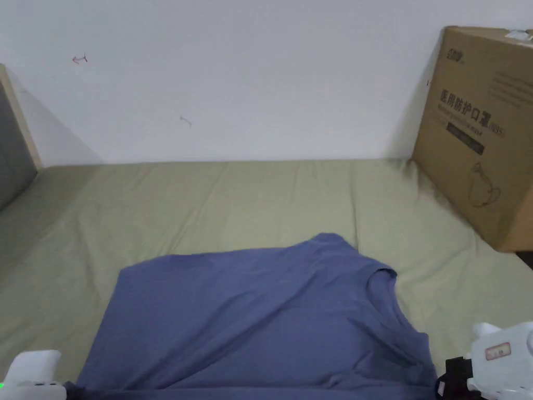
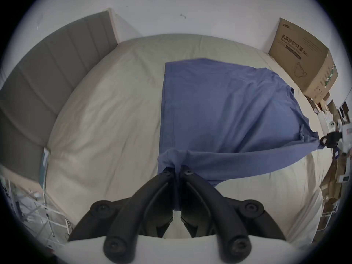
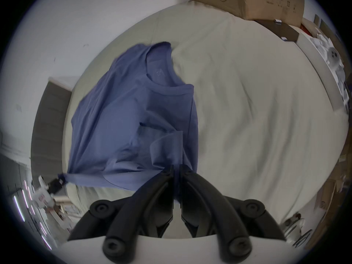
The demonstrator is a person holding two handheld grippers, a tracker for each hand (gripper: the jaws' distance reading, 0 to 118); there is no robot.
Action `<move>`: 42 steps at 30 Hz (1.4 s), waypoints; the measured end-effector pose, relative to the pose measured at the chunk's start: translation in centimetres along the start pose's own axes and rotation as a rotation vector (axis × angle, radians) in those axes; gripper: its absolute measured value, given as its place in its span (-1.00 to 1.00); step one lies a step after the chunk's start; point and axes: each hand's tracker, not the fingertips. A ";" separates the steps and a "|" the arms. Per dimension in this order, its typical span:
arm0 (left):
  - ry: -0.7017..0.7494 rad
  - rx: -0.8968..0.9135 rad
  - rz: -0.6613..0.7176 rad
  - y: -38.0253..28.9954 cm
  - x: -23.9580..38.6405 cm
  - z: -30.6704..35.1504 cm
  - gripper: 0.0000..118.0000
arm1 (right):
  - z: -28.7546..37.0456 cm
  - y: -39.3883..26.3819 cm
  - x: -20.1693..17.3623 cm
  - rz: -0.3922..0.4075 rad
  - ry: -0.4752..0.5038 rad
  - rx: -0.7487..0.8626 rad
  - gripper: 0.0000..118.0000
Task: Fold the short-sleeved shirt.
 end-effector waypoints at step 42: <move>-0.067 0.071 0.197 -10.0 -2.0 1.8 -0.18 | 3.5 -18.2 -0.7 0.064 -0.028 0.178 -0.94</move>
